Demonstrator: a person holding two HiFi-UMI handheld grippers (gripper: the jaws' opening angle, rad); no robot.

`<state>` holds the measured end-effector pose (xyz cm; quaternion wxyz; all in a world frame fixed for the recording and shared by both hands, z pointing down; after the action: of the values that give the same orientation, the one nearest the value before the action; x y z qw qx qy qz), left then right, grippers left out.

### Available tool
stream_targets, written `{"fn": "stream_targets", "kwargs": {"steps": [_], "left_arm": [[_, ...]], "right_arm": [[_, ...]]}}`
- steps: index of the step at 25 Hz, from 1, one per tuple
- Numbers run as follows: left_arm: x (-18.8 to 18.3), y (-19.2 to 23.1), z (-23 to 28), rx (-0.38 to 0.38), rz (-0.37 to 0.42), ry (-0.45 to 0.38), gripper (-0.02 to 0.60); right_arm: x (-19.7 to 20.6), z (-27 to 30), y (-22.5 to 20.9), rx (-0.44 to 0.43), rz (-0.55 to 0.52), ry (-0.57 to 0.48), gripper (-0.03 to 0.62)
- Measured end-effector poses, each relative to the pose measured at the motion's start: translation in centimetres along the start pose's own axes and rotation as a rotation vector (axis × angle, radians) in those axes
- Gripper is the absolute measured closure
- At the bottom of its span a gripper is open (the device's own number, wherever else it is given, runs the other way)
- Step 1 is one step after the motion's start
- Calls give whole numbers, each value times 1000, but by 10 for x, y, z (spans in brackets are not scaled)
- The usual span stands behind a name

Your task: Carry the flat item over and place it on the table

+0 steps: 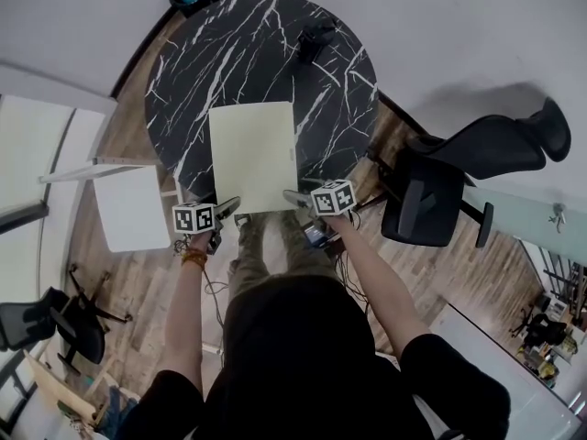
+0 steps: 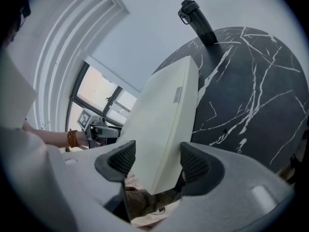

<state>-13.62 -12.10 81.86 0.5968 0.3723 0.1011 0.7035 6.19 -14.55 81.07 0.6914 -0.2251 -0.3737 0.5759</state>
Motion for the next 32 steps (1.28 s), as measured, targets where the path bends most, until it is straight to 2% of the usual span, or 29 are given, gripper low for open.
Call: {"fn": "stream_targets", "kwargs": {"steps": [4,7,11,14,18,32], "left_arm": [[3,0,3,-4,4,7,204],[-3,-5,7,-13,34,16,210],[-23,-7,12,-13,22,-38,222],[-34,-5,10,-25,17,-53,222],[-63,-2,24,-29,20,-75,222],[-139,24,49,-77,32,-84,222]], "right_arm": [[1,0,-4,59,-28,-7,348],[-6,-2,-5,101,-81,-8,350],[-28,-6,-7,120,-145,-24,350],[-41,-6,-5,118,-134,-65,351],[-73,-8,-16,138,-154,-70,350],[-154,11,-39,179,-143,-126,350]]}}
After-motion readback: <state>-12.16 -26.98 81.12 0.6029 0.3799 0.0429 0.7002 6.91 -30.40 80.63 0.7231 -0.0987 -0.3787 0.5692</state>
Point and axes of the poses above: the fingertips, and each gripper's own axes: z forward along the fingers, y to its left, x out of its underside, the point moved 1 cm from there along -z, backward along the fingers, and after that the axes turned 9 degrees about z, right-handed, at the moved point
